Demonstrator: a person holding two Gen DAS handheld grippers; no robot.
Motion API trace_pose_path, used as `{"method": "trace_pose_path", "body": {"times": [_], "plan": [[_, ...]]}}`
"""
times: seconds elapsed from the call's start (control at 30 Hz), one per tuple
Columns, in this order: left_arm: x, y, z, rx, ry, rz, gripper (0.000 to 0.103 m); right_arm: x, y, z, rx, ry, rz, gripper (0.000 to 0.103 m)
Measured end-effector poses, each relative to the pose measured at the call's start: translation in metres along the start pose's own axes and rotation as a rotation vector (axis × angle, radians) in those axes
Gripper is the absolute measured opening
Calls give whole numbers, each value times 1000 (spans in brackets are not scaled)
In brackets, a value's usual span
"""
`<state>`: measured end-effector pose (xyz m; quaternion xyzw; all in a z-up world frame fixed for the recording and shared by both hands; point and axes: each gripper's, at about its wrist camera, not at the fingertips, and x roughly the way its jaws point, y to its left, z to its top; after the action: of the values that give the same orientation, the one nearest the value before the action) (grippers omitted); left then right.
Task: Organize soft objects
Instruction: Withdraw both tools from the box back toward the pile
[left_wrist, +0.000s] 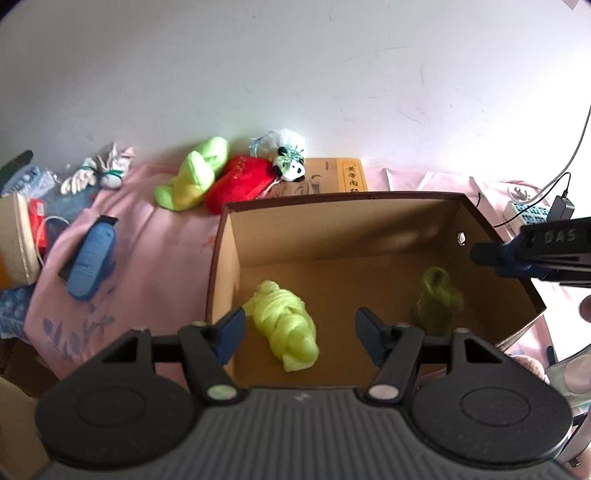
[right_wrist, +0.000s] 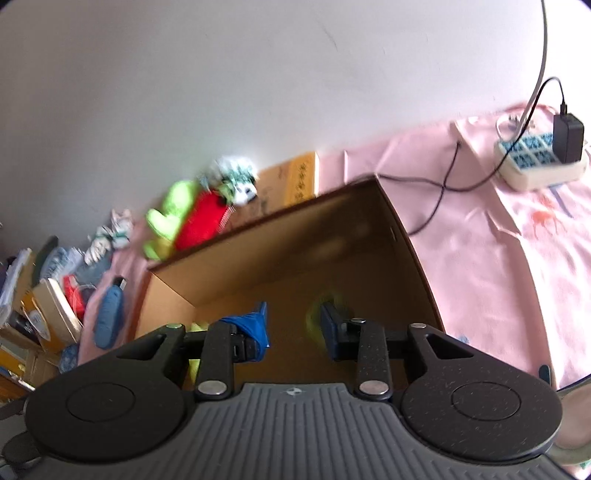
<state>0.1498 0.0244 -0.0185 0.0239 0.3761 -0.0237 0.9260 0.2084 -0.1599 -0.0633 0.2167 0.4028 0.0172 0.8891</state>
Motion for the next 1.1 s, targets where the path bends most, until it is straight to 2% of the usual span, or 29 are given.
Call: {"method": "trace_pose_path", "body": {"times": [0.07,0.3,0.53,1.1], "plan": [[-5,-1,-1,6,0,24,67,-10,4,-2,-5,-32,42,16],[-22,-3,-6,22,2,80,67,-38,15,-24,-57,-119,62,15],[-40,-11,-14,44,-9,90,68,-61,12,-47,-37,-175,104,16],[-58,-21,-48,78,38,73,68,-94,6,-91,-49,-138,101,16]]}}
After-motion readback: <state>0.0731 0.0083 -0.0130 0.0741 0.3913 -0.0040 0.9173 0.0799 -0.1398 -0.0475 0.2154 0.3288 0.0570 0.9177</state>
